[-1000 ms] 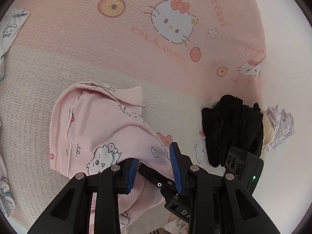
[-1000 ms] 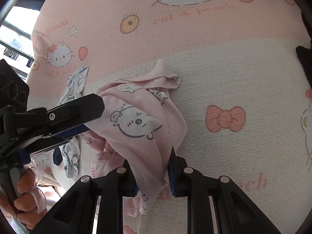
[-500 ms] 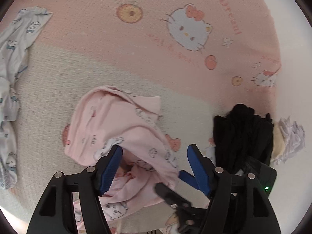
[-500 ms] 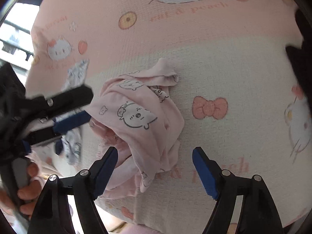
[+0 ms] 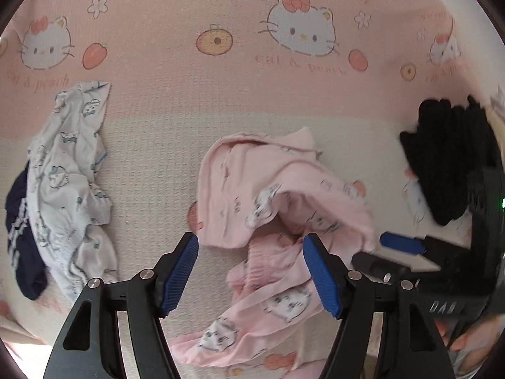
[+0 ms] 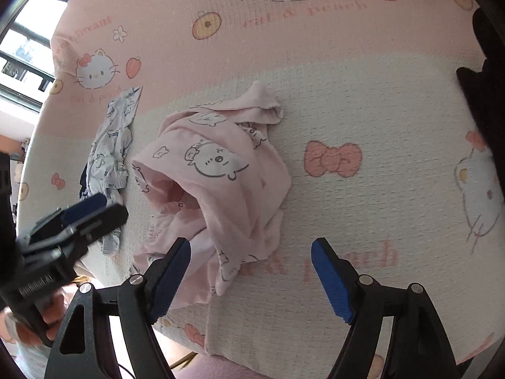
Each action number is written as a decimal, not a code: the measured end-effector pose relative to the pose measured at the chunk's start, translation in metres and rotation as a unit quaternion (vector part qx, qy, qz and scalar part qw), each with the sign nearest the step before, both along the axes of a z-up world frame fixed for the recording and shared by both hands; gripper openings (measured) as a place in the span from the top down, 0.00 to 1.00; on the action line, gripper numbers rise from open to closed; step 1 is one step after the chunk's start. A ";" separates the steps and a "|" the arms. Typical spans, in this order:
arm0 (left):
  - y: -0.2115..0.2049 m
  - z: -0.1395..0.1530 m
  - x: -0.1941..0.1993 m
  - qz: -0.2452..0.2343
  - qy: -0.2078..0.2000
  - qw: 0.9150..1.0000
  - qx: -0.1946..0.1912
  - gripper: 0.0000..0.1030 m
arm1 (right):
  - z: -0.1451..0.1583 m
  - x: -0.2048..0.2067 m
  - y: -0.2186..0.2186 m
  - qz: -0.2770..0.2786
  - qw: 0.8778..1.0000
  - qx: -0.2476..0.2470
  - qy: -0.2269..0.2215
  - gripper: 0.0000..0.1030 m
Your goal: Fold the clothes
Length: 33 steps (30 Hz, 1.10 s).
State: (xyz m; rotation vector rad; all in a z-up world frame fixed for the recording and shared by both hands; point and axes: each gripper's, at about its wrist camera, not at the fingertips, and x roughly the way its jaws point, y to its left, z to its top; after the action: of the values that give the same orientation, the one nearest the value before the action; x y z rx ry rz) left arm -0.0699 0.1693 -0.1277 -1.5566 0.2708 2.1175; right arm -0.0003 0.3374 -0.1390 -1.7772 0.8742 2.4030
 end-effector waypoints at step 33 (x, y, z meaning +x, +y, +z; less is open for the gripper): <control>-0.019 -0.035 0.036 -0.171 0.008 0.985 -0.030 0.35 | -0.032 0.001 -0.034 -0.046 0.998 -0.045 0.006 0.34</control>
State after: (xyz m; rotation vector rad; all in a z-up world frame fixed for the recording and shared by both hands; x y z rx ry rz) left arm -0.0343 0.1507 -0.1631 -1.4095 0.5689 1.8669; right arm 0.0011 0.3038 -0.1708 -1.7103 1.0580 2.3557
